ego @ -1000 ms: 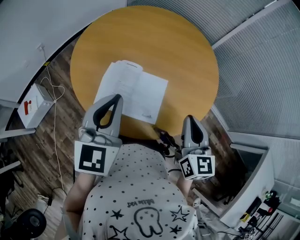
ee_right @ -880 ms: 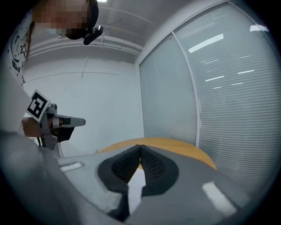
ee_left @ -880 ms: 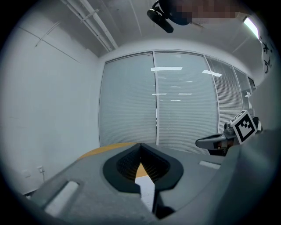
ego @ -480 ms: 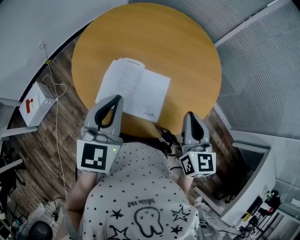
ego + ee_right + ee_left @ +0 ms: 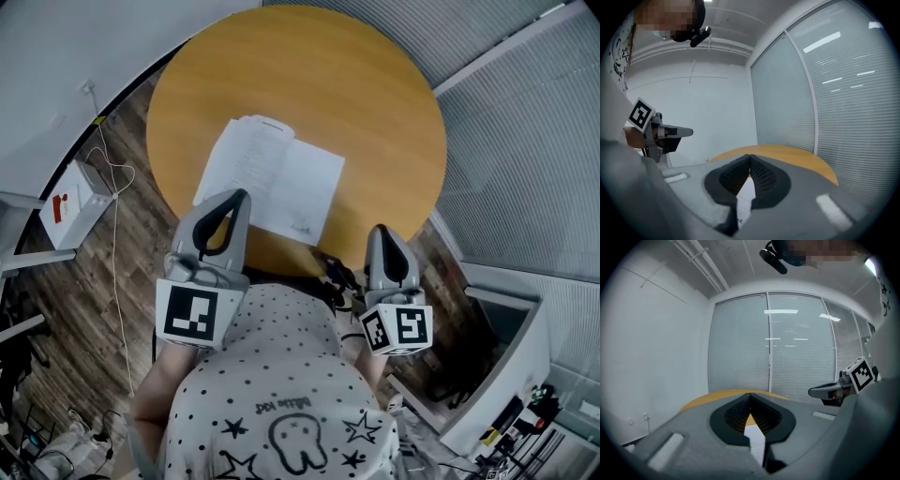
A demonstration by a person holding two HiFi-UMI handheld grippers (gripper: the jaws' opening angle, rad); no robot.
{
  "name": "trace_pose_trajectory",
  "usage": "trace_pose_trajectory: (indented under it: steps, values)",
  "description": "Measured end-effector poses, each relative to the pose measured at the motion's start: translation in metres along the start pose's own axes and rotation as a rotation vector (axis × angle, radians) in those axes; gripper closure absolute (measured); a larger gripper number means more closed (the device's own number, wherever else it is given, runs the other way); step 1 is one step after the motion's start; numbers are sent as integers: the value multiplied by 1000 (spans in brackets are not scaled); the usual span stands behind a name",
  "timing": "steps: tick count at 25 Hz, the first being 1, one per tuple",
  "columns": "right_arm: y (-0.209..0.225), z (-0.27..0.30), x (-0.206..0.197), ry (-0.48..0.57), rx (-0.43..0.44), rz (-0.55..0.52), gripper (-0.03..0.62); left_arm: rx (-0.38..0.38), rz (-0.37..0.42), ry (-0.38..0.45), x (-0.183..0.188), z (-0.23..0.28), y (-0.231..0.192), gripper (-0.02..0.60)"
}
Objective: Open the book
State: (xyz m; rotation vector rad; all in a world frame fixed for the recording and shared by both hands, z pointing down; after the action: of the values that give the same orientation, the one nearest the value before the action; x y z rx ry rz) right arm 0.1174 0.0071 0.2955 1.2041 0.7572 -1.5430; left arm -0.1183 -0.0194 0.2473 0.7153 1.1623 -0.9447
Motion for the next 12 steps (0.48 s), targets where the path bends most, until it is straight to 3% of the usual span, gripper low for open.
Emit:
trace_pose_trajectory:
  steps: [12]
  values:
    - [4,3,-3,-10,9,-20,591,-4,1,-1,2,6,2,571]
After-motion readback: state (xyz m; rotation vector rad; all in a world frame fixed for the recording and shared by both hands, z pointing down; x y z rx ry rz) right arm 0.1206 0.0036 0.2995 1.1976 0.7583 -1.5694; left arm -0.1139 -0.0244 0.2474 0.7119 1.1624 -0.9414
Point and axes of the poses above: the fingertips, and each gripper's own axes: z forward along the fingers, y to its right, x out of its top, the point moved 3 cm from there along -z, backward along the fingers, and after that the axes turned 4 degrees about -y, right-handed, at the moved point
